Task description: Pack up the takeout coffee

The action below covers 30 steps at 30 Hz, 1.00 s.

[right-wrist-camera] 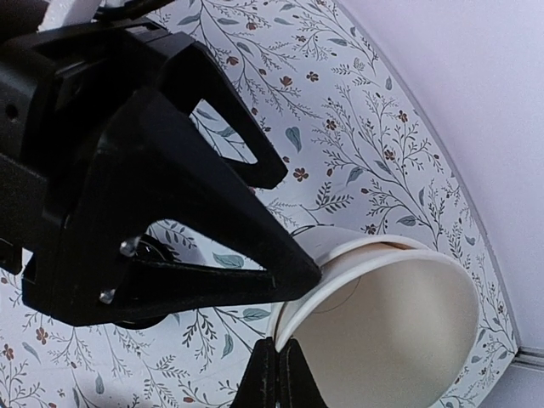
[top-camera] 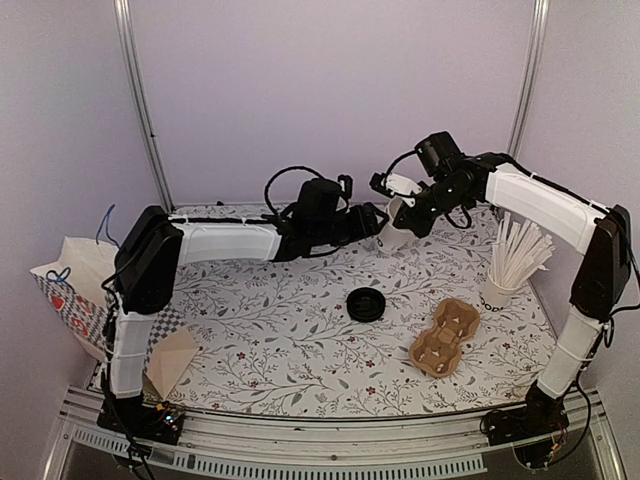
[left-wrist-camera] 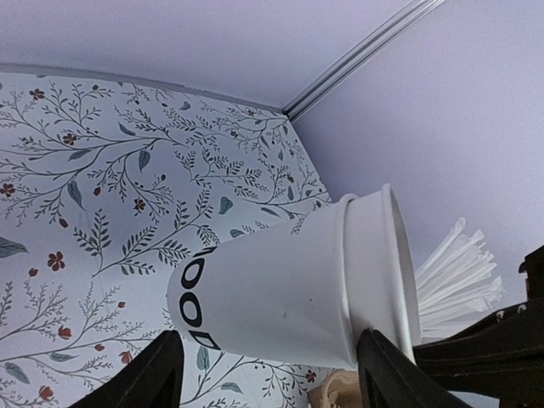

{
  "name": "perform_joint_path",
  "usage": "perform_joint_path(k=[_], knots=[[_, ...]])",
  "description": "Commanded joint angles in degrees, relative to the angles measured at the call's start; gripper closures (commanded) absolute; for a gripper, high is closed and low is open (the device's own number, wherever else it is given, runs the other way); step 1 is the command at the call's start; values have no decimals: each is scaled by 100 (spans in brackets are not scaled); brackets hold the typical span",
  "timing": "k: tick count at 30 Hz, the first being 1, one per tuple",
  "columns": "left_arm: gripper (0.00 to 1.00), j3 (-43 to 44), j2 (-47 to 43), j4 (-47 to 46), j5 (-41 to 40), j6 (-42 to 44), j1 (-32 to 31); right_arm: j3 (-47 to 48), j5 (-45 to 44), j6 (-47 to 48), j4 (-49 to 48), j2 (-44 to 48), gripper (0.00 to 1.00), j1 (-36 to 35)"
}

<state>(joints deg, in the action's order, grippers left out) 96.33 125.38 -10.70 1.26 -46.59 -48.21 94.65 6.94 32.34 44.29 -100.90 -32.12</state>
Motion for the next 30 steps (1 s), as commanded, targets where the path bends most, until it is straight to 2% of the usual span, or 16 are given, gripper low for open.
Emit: perform_joint_path(k=[1,10,22,25,28,30], knots=[[28,41,314,693,-266,79,148,323,291,5,-139,363,100,-152],[29,122,438,611,-299,198,195,528,203,-52,105,232,100,31],[28,-575,-364,-35,-282,566,227,633,86,-28,312,358,100,74],[22,-447,-361,288,-52,896,302,565,59,-16,447,462,100,74],[13,198,-32,1220,242,1317,489,314,-14,-8,454,718,100,72],[1,566,220,1683,399,1610,615,96,-12,37,457,925,100,70]])
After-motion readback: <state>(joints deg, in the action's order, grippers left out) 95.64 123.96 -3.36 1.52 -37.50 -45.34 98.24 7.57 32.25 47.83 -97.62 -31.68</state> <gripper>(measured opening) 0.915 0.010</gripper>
